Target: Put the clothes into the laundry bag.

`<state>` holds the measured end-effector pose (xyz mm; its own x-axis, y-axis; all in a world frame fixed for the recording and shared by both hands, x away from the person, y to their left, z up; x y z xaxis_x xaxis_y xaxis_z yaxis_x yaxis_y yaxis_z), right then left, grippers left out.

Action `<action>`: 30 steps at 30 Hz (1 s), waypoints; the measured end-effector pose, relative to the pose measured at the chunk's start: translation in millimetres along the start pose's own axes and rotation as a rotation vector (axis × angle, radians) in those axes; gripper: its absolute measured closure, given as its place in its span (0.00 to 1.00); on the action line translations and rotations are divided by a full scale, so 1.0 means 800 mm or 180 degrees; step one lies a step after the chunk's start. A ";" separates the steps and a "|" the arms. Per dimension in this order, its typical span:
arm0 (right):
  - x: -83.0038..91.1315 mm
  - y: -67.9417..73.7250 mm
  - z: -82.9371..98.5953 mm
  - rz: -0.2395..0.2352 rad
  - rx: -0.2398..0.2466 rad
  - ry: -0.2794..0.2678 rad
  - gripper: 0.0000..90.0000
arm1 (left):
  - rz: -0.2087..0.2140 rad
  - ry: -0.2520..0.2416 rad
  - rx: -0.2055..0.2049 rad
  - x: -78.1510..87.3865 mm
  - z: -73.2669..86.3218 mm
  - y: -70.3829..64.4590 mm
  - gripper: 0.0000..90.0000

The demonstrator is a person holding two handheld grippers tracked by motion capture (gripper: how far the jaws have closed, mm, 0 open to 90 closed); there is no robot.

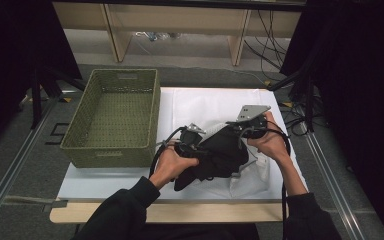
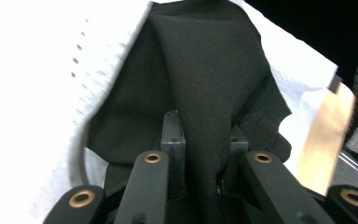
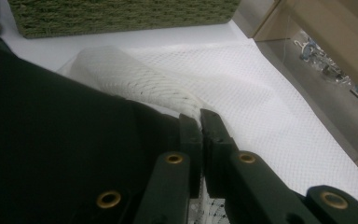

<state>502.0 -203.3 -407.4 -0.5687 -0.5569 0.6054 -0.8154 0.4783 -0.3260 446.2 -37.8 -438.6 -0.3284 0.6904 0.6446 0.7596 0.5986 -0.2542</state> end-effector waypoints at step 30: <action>-0.002 0.001 0.002 -0.0015 0.0044 0.0020 0.99 | -0.0096 0.0638 -0.0103 -0.023 0.070 0.009 0.27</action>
<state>502.2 -203.1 -409.6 -0.5642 -0.5549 0.6114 -0.8195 0.4663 -0.3330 426.6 -23.6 -492.6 -0.2354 0.5759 0.7829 0.7698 0.6022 -0.2115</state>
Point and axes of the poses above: each handheld gripper's, and its own axes: x roughly backward along the jaws, z roughly out of its underside, y roughly to its left, the point moved 5 cm from there along -x, roughly forward along the jaws, and after that the axes turned 2 degrees about z, right-handed, at the moved point
